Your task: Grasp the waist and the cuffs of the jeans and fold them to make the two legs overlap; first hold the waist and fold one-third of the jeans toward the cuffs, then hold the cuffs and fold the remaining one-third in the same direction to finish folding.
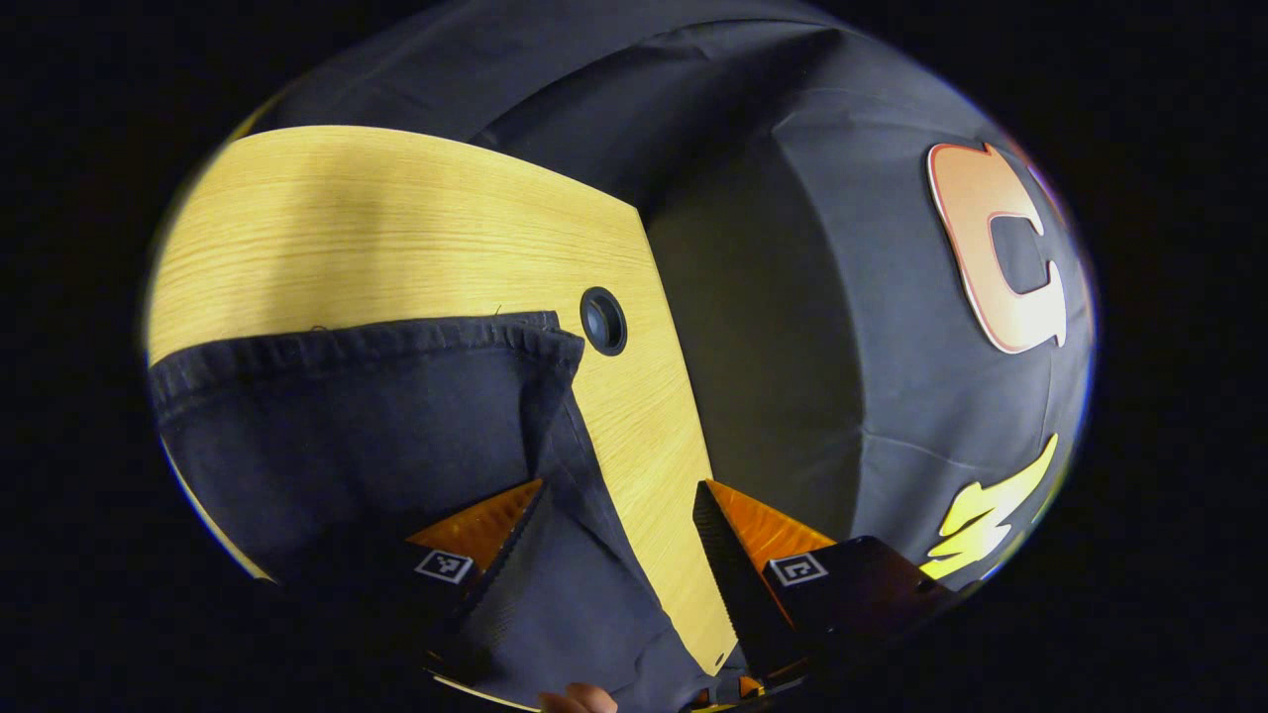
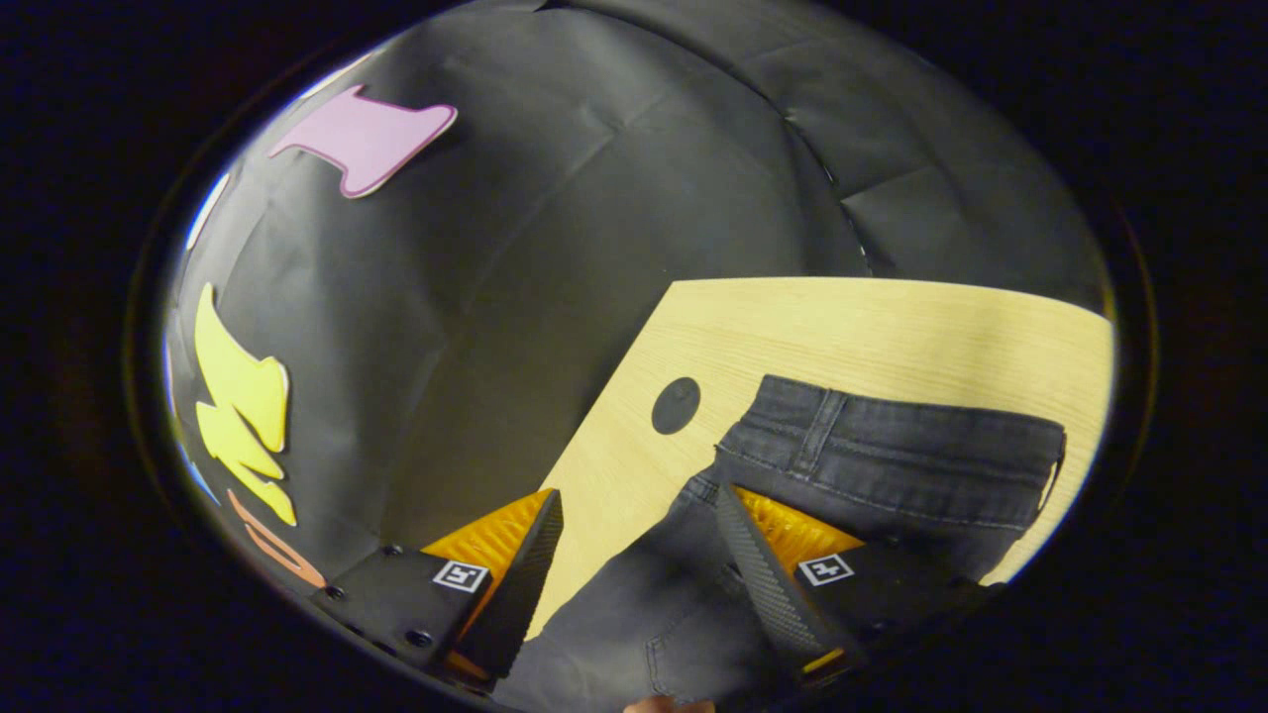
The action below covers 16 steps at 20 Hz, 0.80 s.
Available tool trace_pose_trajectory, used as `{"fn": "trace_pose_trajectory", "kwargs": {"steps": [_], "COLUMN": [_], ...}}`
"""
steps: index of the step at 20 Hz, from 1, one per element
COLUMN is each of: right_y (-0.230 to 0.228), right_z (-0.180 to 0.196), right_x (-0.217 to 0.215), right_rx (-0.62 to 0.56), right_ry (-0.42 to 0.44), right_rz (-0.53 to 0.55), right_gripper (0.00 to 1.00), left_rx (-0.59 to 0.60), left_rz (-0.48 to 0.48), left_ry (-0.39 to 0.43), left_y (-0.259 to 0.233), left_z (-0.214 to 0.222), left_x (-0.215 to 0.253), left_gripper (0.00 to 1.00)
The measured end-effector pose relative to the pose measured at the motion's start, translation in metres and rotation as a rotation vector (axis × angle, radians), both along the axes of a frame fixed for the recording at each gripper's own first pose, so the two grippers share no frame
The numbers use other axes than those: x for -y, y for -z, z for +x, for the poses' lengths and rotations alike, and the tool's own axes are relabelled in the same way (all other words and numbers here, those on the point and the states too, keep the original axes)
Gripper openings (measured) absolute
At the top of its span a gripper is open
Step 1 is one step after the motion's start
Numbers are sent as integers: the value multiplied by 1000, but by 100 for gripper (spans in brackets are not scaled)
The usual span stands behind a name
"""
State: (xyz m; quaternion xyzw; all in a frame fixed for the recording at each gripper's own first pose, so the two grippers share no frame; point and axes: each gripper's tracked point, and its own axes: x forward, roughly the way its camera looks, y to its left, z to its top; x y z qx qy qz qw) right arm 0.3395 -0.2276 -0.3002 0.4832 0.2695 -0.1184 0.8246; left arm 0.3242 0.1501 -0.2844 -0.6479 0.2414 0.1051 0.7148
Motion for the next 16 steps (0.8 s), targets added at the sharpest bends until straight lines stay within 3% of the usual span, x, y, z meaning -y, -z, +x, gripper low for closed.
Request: {"fn": "trace_pose_trajectory", "kwargs": {"steps": [1, 2, 9, 13, 16], "right_y": [-7, -18, -118, -175, -223], "right_z": [-2, -4, -42, -87, -124], "right_x": [2, 6, 11, -15, -38], "right_rx": [18, 45, 288, 403, 507], "right_ry": [4, 13, 1, -64, -118], "right_rz": [-13, -34, -161, -233, -368], "right_gripper": [98, 98, 97, 97, 97], "left_rx": [9, 21, 256, 447, 541], "left_rz": [0, 2, 56, 169, 319], "left_ry": [-6, -7, -29, 14, 8], "left_y": [-4, -8, -94, -167, -207], "left_z": [-2, -4, -46, -93, -130], "left_x": [1, 0, 3, 26, 32], "left_gripper": [83, 97, 97, 97, 96]}}
